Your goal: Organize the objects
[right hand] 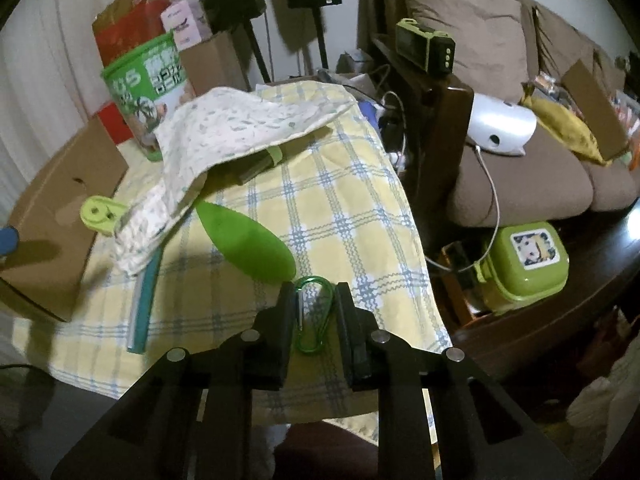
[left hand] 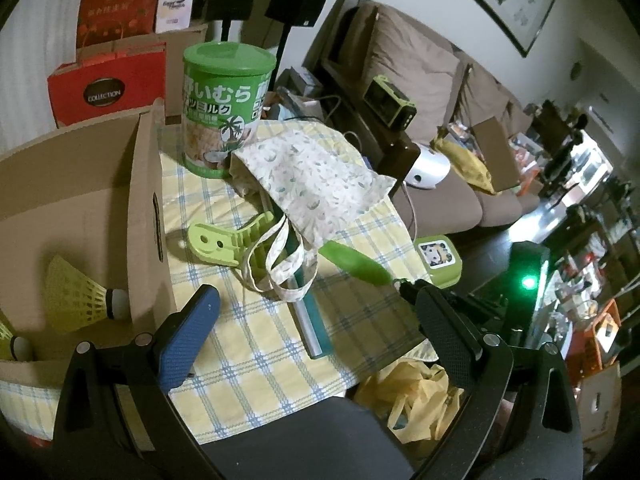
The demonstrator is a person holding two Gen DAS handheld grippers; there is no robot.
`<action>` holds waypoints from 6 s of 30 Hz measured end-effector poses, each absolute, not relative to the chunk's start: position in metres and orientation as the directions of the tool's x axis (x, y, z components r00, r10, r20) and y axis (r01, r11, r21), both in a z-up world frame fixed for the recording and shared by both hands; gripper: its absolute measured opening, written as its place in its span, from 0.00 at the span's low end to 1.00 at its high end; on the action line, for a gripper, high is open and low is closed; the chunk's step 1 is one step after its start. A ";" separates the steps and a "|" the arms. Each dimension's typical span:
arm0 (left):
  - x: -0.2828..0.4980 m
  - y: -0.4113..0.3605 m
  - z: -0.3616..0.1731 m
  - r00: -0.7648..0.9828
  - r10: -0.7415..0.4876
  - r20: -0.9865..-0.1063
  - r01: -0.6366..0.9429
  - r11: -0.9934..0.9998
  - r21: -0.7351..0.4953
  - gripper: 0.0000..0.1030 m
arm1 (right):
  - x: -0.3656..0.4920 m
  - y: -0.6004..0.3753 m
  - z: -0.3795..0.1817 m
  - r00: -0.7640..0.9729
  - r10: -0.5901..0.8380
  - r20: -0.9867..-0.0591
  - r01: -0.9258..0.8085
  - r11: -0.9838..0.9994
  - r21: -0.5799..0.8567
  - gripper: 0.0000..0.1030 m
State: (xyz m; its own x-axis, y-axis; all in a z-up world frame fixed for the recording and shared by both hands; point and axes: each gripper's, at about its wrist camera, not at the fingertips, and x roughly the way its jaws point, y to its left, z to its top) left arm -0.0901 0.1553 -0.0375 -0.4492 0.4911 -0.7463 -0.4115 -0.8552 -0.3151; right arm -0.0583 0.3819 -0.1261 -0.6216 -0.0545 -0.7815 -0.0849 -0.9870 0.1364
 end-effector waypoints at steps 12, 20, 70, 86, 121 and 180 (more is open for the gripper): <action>-0.120 0.189 -0.056 -0.459 0.404 -0.791 -0.428 -0.881 -0.201 0.95 | -0.042 0.386 -0.090 -0.688 -0.033 -0.725 -0.098 -0.985 0.138 0.18; -0.147 0.221 -0.080 -0.447 0.364 -0.817 -0.455 -0.879 -0.143 0.95 | -0.041 0.383 -0.086 -0.683 -0.065 -0.727 -0.081 -0.983 0.164 0.18; -0.153 0.169 0.056 -0.644 0.435 -0.630 -0.411 -0.891 -0.194 0.02 | -0.033 0.356 -0.037 -0.738 -0.136 -0.661 0.008 -0.981 0.193 0.18; -0.158 0.176 0.148 -0.754 0.400 -0.521 -0.413 -0.906 -0.096 0.02 | -0.033 0.354 -0.028 -0.746 -0.142 -0.650 0.022 -0.982 0.189 0.18; -0.151 0.035 0.266 -0.921 0.210 -0.327 -0.194 -0.978 -0.084 0.02 | -0.037 0.301 0.002 -0.754 -0.209 -0.623 0.134 -0.977 0.165 0.18; -0.170 -0.053 -0.053 -0.523 0.133 -0.842 -0.114 -0.990 -0.085 0.04 | -0.115 0.165 -0.004 -0.532 -0.554 -0.641 0.422 -0.829 0.366 0.18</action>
